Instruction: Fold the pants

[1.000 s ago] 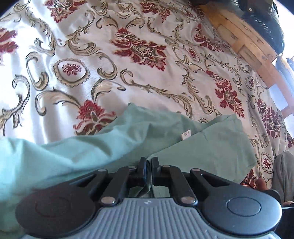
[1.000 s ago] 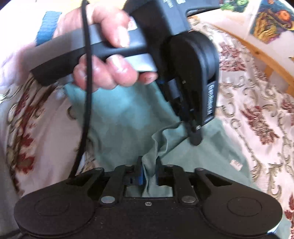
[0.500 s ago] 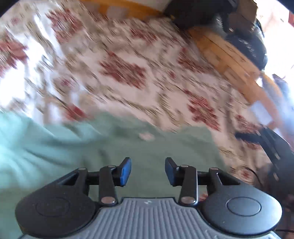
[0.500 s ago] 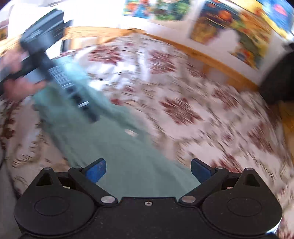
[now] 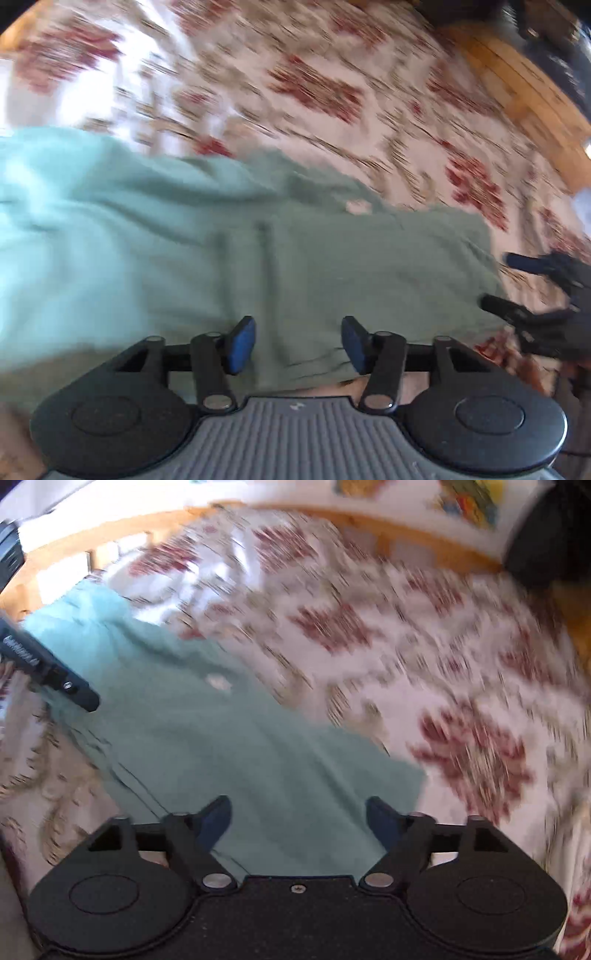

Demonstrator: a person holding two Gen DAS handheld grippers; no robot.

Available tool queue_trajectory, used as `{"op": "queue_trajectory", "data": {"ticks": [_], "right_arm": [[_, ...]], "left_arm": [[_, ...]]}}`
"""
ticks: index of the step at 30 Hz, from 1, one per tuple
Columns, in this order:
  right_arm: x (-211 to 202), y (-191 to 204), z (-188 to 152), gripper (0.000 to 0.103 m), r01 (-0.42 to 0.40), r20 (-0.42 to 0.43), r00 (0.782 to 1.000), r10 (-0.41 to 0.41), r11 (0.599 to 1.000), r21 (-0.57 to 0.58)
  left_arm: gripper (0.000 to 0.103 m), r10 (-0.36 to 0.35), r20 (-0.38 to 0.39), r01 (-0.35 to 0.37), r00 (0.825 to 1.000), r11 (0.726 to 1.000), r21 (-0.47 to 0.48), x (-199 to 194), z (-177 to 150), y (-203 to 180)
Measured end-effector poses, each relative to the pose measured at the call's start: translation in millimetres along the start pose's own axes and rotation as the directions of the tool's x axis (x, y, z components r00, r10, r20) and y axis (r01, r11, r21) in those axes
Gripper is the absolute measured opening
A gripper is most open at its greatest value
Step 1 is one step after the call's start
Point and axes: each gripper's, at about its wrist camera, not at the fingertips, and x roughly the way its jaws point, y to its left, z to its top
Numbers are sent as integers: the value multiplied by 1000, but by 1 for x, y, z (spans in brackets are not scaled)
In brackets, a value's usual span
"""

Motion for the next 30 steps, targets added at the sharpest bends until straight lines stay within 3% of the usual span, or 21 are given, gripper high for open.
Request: {"op": "queue_trajectory", "data": {"ticks": [2, 5, 8, 10, 14, 19, 21, 24, 27, 30], "right_arm": [[0, 24, 12, 100, 7, 55, 998, -5, 999, -47], [13, 67, 28, 102, 92, 131, 989, -75, 988, -125], [29, 99, 40, 102, 160, 170, 977, -132, 973, -167], [40, 114, 44, 102, 172, 168, 975, -144, 972, -161], [60, 130, 42, 102, 162, 152, 978, -141, 978, -131], [71, 142, 28, 102, 128, 134, 985, -111, 985, -120], [72, 145, 26, 102, 132, 150, 982, -112, 983, -127], [71, 143, 27, 102, 134, 179, 977, -113, 985, -112], [74, 140, 30, 102, 152, 195, 972, -134, 985, -82], [86, 142, 30, 102, 170, 150, 977, -153, 980, -103]], "left_arm": [[82, 129, 33, -126, 991, 990, -59, -20, -3, 6], [98, 279, 139, -259, 950, 955, -142, -51, -12, 21], [103, 390, 198, -347, 899, 912, -218, -70, -22, 39], [103, 429, 197, -372, 882, 889, -268, -76, -25, 54], [103, 426, 230, -329, 875, 871, -365, -78, -36, 82], [103, 336, 365, -128, 868, 862, -490, -80, -52, 120], [102, 324, 419, -69, 848, 852, -519, -79, -55, 130], [99, 344, 448, -51, 825, 836, -547, -79, -57, 141], [85, 362, 438, -67, 823, 828, -557, -74, -56, 149], [63, 386, 416, -108, 823, 826, -553, -71, -52, 150]]}}
